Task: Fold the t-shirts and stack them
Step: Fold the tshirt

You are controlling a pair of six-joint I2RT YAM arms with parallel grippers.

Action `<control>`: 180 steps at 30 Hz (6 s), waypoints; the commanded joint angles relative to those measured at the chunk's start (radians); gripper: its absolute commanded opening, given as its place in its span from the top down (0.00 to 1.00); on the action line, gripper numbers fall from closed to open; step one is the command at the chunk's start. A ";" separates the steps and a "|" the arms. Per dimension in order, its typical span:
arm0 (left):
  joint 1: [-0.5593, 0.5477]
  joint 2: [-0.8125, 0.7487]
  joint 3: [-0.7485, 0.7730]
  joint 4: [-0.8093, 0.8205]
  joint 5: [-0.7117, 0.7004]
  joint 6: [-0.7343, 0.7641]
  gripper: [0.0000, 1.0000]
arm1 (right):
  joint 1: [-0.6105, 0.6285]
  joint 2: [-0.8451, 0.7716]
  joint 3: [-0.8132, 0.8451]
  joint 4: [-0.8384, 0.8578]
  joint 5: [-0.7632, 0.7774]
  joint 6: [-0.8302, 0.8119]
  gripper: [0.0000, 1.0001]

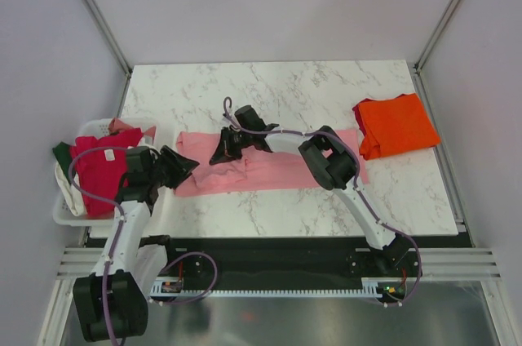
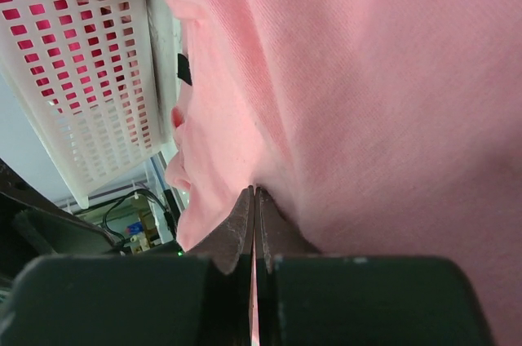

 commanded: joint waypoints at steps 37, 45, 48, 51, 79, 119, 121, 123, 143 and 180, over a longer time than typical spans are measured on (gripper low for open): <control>-0.047 -0.076 0.000 -0.072 -0.118 -0.084 0.36 | -0.343 -0.479 -0.158 -0.548 0.155 -0.705 0.34; -0.048 -0.059 0.054 -0.124 -0.202 -0.099 0.36 | -0.268 -0.094 0.357 -0.742 0.071 -0.802 0.36; -0.048 -0.053 0.077 -0.134 -0.207 -0.087 0.36 | -0.262 0.004 0.451 -0.742 0.023 -0.789 0.34; -0.047 -0.047 0.087 -0.140 -0.218 -0.081 0.36 | -0.252 0.082 0.506 -0.743 -0.017 -0.764 0.34; -0.048 0.024 0.127 -0.118 -0.230 -0.058 0.36 | -0.482 0.175 0.557 -0.135 0.274 -0.077 1.00; -0.084 -0.002 -0.123 0.268 0.108 0.097 0.32 | -0.234 -0.979 -0.771 -0.521 0.954 -0.681 0.41; -0.087 0.012 -0.132 0.296 0.100 0.120 0.32 | -0.220 -0.962 -0.771 -0.533 0.967 -0.687 0.47; -0.087 0.016 -0.140 0.305 0.097 0.135 0.32 | -0.213 -0.944 -0.770 -0.553 0.986 -0.692 0.48; -0.087 0.018 -0.160 0.302 0.082 0.169 0.32 | -0.157 -0.741 -0.728 -0.625 1.103 -0.667 0.55; -0.257 -0.027 -0.184 0.183 0.120 0.002 0.33 | 0.165 -1.048 -0.823 -0.486 0.721 -0.210 0.49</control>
